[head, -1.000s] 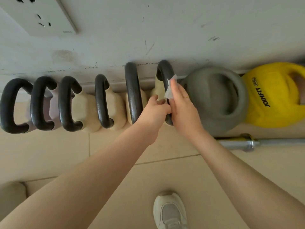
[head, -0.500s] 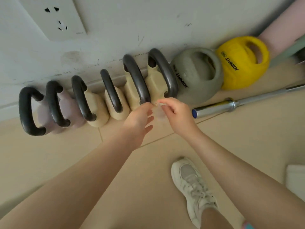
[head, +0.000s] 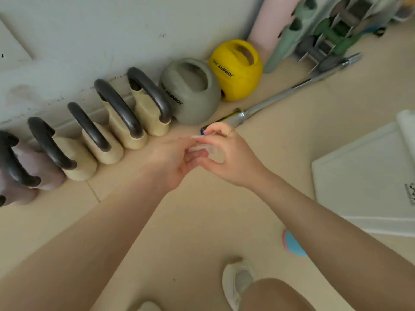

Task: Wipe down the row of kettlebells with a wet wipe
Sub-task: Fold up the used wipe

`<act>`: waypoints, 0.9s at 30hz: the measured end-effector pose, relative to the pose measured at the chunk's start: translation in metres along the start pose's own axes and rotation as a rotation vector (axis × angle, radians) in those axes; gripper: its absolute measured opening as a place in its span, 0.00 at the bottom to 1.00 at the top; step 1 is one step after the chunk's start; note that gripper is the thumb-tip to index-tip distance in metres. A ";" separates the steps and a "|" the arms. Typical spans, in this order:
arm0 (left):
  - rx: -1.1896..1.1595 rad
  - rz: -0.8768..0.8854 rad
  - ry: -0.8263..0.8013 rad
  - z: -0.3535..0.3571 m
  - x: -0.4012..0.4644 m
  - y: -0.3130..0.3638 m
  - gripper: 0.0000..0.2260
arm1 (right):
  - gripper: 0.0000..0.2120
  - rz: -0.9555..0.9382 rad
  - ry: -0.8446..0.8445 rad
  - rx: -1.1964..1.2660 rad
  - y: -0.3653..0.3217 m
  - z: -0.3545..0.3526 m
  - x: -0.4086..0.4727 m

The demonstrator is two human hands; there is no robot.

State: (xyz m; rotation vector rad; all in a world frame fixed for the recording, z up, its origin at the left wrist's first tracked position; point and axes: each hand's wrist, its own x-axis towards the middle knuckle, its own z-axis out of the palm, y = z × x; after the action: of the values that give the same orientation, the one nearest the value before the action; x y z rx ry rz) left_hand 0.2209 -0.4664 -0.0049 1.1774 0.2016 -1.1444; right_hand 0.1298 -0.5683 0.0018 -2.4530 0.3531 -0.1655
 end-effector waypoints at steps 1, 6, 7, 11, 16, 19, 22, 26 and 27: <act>0.042 -0.025 -0.019 0.011 0.001 -0.004 0.08 | 0.19 -0.021 0.029 -0.123 0.008 -0.005 -0.010; 0.307 -0.093 -0.146 0.090 0.012 -0.035 0.05 | 0.06 0.075 0.284 -0.310 0.065 -0.055 -0.049; 0.335 -0.107 -0.173 0.108 0.014 -0.042 0.05 | 0.05 0.148 0.291 -0.246 0.076 -0.070 -0.057; 0.399 -0.107 -0.275 0.180 0.017 -0.060 0.07 | 0.05 0.300 0.329 -0.118 0.107 -0.123 -0.090; 0.377 -0.077 -0.455 0.273 0.016 -0.065 0.07 | 0.06 0.378 0.528 -0.155 0.138 -0.194 -0.120; 0.342 -0.028 -0.568 0.329 0.007 -0.070 0.06 | 0.06 0.405 0.722 -0.173 0.155 -0.233 -0.139; 0.359 0.056 -0.583 0.376 -0.002 -0.079 0.07 | 0.07 0.443 0.951 -0.226 0.168 -0.270 -0.163; 0.688 0.290 -0.620 0.419 -0.009 -0.097 0.08 | 0.08 0.617 1.063 -0.338 0.188 -0.304 -0.195; 0.750 0.314 -0.634 0.425 -0.009 -0.102 0.09 | 0.09 0.682 1.039 -0.361 0.194 -0.308 -0.201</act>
State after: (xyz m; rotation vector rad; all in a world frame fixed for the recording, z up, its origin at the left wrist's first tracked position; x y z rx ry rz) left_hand -0.0383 -0.7942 0.1233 1.3454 -0.9374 -1.2849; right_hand -0.1664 -0.8364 0.1164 -2.2056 1.7340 -1.1461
